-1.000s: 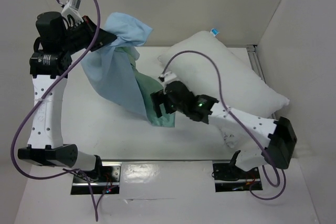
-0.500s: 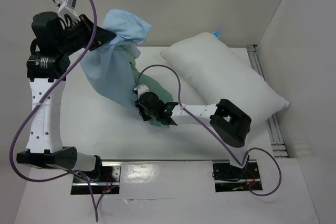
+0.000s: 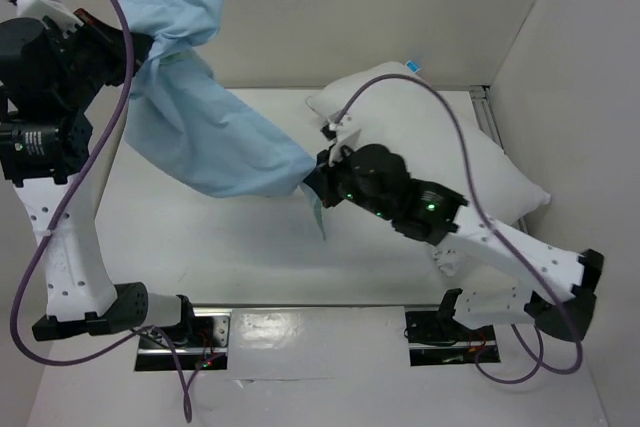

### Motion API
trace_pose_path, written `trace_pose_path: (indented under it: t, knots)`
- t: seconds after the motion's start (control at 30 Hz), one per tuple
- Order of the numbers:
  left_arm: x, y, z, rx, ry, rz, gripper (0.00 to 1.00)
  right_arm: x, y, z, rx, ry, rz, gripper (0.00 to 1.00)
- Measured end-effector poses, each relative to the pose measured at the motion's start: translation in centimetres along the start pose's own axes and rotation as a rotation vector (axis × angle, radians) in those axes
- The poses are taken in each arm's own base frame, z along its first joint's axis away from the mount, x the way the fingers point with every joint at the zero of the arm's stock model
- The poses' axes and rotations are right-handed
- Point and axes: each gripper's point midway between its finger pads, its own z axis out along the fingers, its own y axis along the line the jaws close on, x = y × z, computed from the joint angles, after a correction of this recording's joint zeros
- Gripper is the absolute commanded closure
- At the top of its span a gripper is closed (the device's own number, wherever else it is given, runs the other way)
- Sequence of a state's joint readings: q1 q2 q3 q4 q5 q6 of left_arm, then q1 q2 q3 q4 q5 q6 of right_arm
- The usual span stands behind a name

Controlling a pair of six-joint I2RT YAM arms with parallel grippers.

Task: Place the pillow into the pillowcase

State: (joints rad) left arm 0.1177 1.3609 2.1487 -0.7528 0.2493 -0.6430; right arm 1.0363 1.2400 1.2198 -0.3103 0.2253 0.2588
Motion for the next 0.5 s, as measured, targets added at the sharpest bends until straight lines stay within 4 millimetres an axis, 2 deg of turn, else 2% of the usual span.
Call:
trace_pose_path:
  t: [0.07, 0.13, 0.2, 0.27, 0.4, 0.5]
  knots:
    - [-0.9, 0.9, -1.0, -0.066, -0.046, 0.000, 1.00, -3.3, 0.6, -3.8, -0.042, -0.031, -0.002, 1.00]
    - [-1.6, 1.6, -2.5, -0.136, -0.088, -0.012, 1.00, -5.6, 1.3, -7.2, -0.085, -0.035, 0.002, 1.00]
    - [-2.0, 2.0, -3.9, -0.185, -0.114, -0.020, 1.00, -6.4, 1.8, -9.8, -0.127, -0.014, 0.013, 1.00]
    - [-2.5, 1.3, -5.9, -0.186, -0.147, -0.018, 1.00, -6.4, 2.2, -11.6, -0.160, 0.011, 0.023, 1.00]
    - [-2.4, 0.9, -7.7, -0.184, -0.161, -0.015, 1.00, -6.1, 1.9, -12.6, -0.143, 0.049, 0.034, 1.00]
    - [-1.4, 2.0, -6.1, -0.198, -0.133, -0.020, 1.00, -5.9, 0.2, -11.3, -0.031, 0.062, 0.021, 1.00]
